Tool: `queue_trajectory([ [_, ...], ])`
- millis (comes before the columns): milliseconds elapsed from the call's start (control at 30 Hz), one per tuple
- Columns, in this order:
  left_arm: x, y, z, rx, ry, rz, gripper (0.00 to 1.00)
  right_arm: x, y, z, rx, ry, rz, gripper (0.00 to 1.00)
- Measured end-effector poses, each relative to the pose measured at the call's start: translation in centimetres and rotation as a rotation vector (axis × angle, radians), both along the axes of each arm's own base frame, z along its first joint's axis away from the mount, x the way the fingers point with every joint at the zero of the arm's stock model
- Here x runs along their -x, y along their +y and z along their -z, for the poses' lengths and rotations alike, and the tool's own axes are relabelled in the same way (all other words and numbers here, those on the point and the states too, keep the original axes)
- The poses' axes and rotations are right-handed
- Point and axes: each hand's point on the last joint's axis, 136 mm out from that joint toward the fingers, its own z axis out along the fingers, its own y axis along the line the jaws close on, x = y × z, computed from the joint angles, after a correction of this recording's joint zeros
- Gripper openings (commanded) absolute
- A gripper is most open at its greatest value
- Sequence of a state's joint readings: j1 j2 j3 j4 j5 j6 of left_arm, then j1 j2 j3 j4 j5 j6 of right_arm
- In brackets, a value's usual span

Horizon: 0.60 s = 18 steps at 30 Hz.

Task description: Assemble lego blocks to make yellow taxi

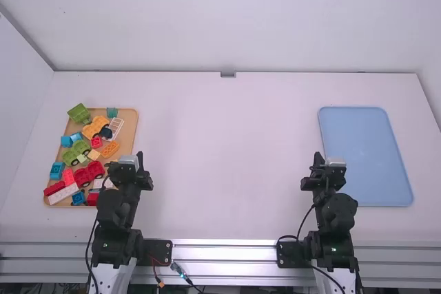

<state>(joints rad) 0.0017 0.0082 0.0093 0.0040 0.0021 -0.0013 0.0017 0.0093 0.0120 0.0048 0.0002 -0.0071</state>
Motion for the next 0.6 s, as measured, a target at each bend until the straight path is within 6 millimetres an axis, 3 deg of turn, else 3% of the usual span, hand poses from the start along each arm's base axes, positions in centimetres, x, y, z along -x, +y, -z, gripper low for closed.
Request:
queue_trajectory([
  [467, -0.1, 0.0, 1.0, 0.000, 0.072, -0.001, 0.09, -0.2, 0.1, 0.9, 0.001, 0.061, -0.005, 0.09],
  [600, -0.2, 0.1, 0.1, 0.000, 0.108, -0.005, 0.14, -0.4, 0.1, -0.2, 0.005, 0.078, -0.009, 0.14],
])
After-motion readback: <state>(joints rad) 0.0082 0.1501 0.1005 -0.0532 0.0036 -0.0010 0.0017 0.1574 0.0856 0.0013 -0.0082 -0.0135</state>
